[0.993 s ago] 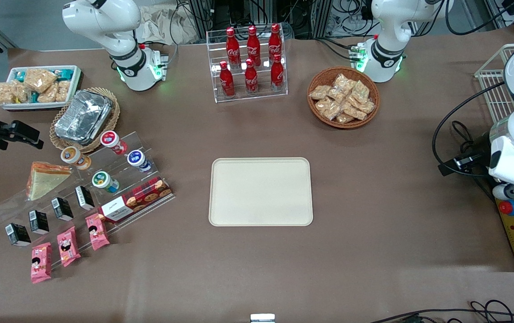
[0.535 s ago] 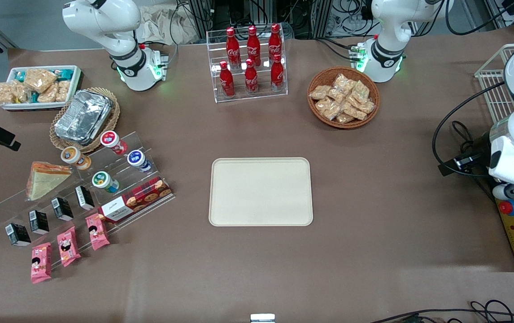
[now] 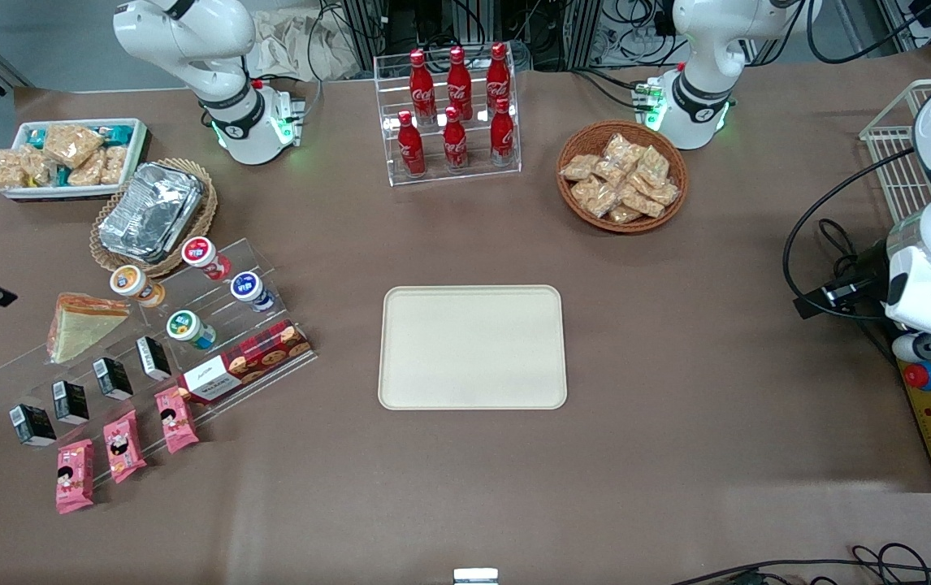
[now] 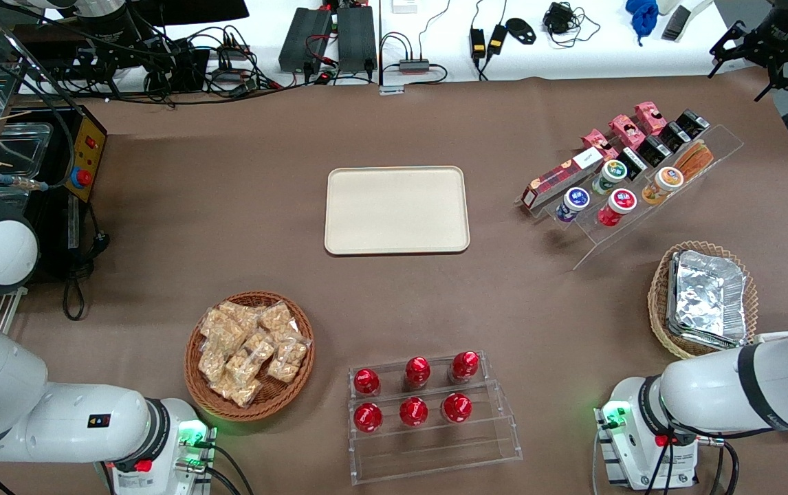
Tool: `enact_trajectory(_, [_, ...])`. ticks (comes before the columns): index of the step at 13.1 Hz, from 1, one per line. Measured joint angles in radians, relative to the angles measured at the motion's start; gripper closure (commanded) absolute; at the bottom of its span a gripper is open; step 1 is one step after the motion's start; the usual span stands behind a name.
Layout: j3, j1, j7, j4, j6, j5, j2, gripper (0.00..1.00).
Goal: Place sandwich on tray
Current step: 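Move the right gripper over the wrapped sandwich on the acrylic rack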
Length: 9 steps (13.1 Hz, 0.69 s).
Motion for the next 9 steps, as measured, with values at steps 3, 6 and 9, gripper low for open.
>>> enact_trajectory(3, [-0.002,-0.029,0.069,-0.024,0.080,0.000,0.066,0.01])
enact_trajectory(6, [-0.003,-0.045,0.108,-0.083,0.165,0.005,0.081,0.01])
enact_trajectory(9, [-0.003,-0.065,0.123,-0.147,0.221,0.021,0.081,0.01])
